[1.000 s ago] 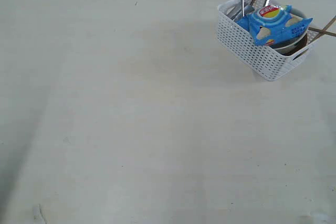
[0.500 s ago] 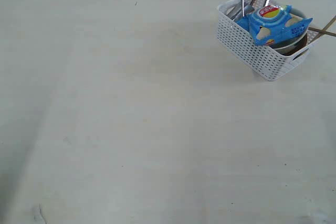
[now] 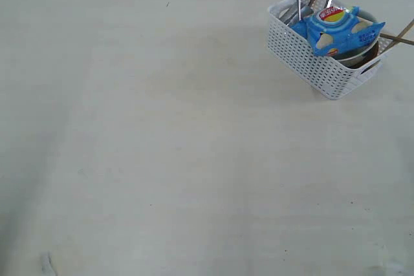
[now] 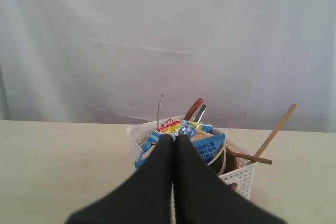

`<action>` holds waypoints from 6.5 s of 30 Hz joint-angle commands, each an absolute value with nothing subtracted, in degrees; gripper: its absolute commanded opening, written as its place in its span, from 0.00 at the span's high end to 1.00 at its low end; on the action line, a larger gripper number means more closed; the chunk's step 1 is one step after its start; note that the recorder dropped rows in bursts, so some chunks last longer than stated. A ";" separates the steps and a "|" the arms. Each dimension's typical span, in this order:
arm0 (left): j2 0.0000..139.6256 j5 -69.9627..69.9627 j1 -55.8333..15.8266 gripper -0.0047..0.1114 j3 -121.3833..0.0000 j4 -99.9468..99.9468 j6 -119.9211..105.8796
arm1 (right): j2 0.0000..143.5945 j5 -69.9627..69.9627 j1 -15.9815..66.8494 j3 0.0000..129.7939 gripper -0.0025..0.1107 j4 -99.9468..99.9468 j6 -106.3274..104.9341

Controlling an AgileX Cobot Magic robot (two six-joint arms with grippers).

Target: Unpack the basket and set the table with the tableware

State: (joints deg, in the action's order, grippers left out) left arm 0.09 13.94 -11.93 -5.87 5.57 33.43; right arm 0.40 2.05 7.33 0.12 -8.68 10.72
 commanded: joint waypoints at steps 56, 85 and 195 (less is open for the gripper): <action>0.01 -11.92 -12.20 0.96 0.00 0.84 32.08 | 12.45 -5.60 7.55 21.23 0.98 11.21 31.91; 0.01 -6.80 -12.09 0.96 0.00 3.03 19.46 | 57.39 34.68 7.55 58.46 0.98 7.15 1.36; 0.01 -8.03 -12.09 0.96 0.00 3.03 16.21 | 105.56 36.68 20.76 62.89 0.81 7.56 1.57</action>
State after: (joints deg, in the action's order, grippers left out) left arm 0.09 -7.94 -11.93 -0.13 2.48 16.55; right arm 105.48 37.18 20.95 63.02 8.78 0.42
